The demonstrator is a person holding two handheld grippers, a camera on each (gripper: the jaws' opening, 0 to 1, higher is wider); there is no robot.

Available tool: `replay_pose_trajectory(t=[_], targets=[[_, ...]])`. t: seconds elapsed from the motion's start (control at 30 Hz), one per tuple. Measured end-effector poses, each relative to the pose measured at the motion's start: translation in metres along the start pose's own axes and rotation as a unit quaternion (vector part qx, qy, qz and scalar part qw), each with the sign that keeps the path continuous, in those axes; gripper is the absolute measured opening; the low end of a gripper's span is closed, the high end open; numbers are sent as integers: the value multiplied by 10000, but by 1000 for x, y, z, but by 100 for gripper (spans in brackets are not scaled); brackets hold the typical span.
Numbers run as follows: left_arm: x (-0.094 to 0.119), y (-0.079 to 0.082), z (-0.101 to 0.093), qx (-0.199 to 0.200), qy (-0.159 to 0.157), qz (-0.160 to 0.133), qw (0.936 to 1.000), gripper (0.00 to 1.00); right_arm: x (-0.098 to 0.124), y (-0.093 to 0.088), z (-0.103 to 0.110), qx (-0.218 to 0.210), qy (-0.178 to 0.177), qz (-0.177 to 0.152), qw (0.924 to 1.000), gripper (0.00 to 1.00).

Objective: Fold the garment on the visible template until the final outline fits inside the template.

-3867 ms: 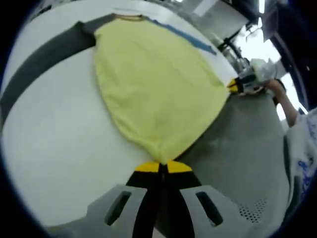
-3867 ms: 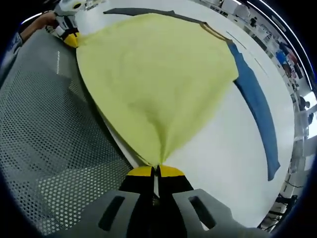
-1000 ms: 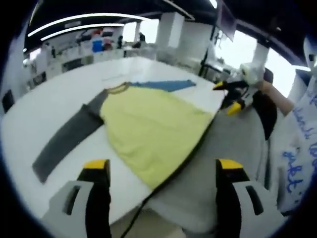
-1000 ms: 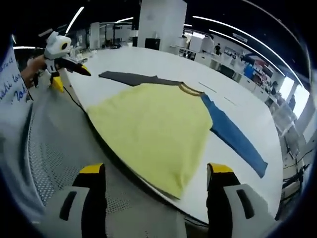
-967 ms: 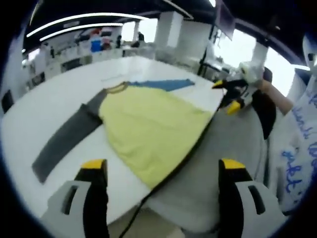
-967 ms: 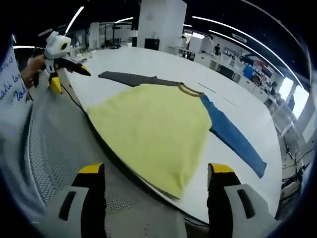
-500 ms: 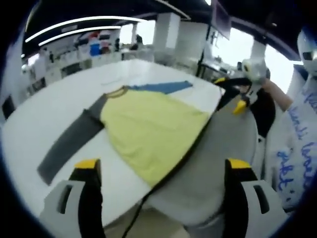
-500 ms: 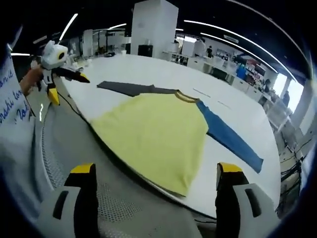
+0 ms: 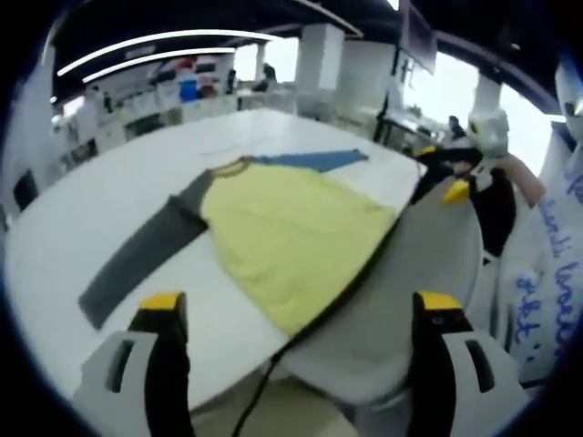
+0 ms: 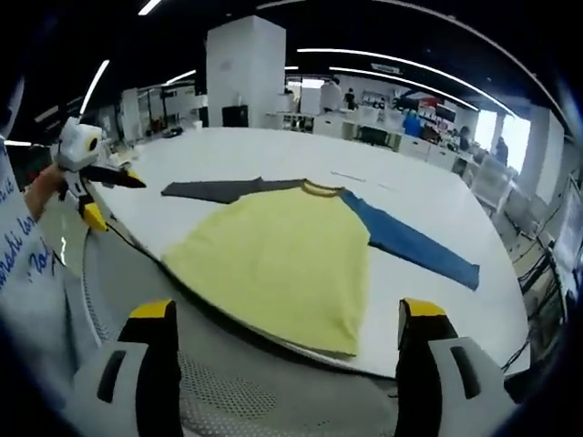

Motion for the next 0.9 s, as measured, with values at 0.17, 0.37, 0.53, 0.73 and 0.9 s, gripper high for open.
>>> replay_pose_trajectory(t=[0.17, 0.37, 0.53, 0.73, 0.9], targets=[[1, 3, -3, -28, -10, -56, 10000, 99, 1, -3, 1, 132, -22, 248, 9996, 100], [5, 7, -5, -44, 57, -123, 9999, 99, -2, -2, 1, 140, 24, 249, 9996, 100], [3, 11, -2, 161, -5, -121, 9998, 98, -6, 5, -8, 201, 66, 184, 9996, 100], [-3, 24, -5, 159, 64, -68, 9998, 98, -9, 13, -21, 250, 152, 157, 9994, 100], [-6, 34, -11, 191, 162, -15, 9997, 98, -8, 15, -29, 338, 404, 180, 9984, 100]])
Point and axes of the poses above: the point that each gripper's makers call its tool centre point, and the gripper's own axes: x roughly backward along the fingers, z roughly to its left, y roughly out of its top, the point moved 9 cm from there along x, roughly backward along the fingers, and after that the axes turned 9 degrees about z, right-handed, at the moved point
